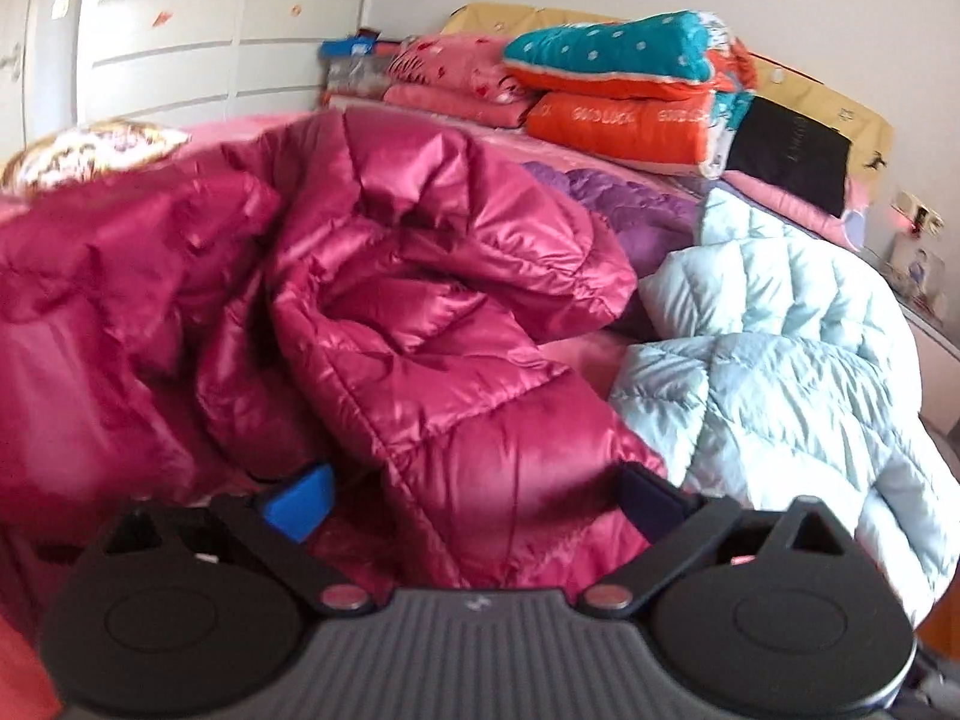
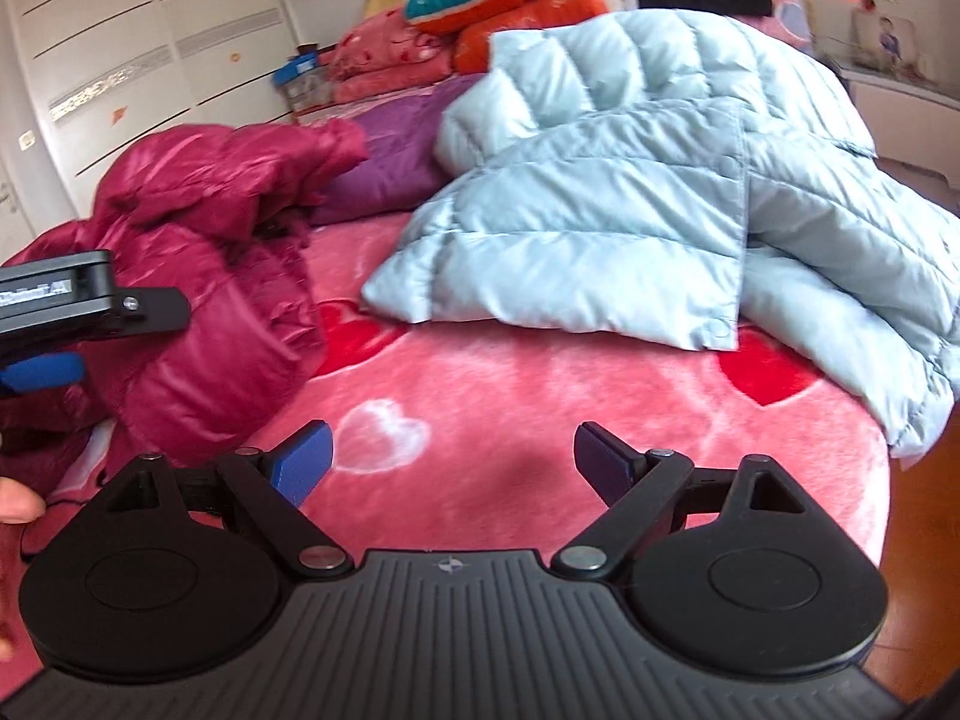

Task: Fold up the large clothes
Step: 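Close the left tool on the magenta jacket edge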

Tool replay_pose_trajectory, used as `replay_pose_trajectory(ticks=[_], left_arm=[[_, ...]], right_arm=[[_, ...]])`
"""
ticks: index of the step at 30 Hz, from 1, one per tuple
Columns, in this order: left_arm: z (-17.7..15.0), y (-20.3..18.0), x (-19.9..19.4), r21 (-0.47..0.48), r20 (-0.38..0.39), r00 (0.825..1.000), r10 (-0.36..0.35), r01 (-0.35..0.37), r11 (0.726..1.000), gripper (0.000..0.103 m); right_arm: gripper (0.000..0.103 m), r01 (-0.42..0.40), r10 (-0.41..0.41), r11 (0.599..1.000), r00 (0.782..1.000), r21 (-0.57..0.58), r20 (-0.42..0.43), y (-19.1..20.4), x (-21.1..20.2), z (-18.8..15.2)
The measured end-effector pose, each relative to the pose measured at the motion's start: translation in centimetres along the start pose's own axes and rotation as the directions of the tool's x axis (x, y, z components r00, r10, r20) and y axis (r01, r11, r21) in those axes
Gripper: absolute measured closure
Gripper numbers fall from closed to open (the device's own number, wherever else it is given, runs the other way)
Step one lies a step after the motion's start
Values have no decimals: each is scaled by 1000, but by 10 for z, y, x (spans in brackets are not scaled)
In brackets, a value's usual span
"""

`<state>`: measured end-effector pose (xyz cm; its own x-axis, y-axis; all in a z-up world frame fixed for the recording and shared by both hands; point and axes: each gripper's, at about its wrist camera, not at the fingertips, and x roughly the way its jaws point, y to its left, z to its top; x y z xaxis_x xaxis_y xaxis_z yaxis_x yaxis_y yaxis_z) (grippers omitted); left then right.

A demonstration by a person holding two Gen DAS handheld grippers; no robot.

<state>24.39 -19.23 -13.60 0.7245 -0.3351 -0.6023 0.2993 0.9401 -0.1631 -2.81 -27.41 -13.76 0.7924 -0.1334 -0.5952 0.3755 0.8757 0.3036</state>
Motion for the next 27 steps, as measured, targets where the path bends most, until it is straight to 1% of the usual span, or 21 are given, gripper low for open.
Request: replay_pose_trajectory(ticks=[1,2,3,5,6,7,10,13,19,23,27], left_arm=[[2,-1,5,-12,-6,1000,-2,2,1000,22],[3,0,7,-26,-13,1000,-6,6,1000,28],[3,0,10,-42,-19,1000,-5,5,999,38],[2,2,10,-72,-30,999,12,-14,997,50],[3,4,10,-79,-32,999,18,-20,997,62],[3,4,9,-78,-31,999,26,-29,997,71],[4,6,-4,-56,-11,998,55,-55,997,86],[10,15,-26,-75,15,998,56,-55,996,90],[9,41,-91,-79,71,994,84,-78,994,92],[1,65,-141,-98,78,991,113,-105,990,93],[-12,87,-185,-128,80,987,141,-130,983,93]], right_arm=[[0,6,-6,1000,1000,9,-4,-4,1,1],[0,11,-11,1000,1000,18,-9,-6,2,1],[0,11,-10,1000,1000,29,-14,-8,4,1],[0,9,-7,999,1000,47,-24,-14,6,2],[0,9,-8,999,1000,49,-24,-18,2,-2],[0,8,-7,999,1000,49,-25,-19,2,-3],[0,6,-4,999,1000,51,-28,-22,5,-2],[0,-4,6,998,999,69,-32,-25,7,0],[0,-47,52,992,998,118,-38,-27,-8,-5],[0,-78,85,988,995,131,-46,-32,-12,-8],[0,-97,103,988,993,117,-49,-29,-18,-15]])
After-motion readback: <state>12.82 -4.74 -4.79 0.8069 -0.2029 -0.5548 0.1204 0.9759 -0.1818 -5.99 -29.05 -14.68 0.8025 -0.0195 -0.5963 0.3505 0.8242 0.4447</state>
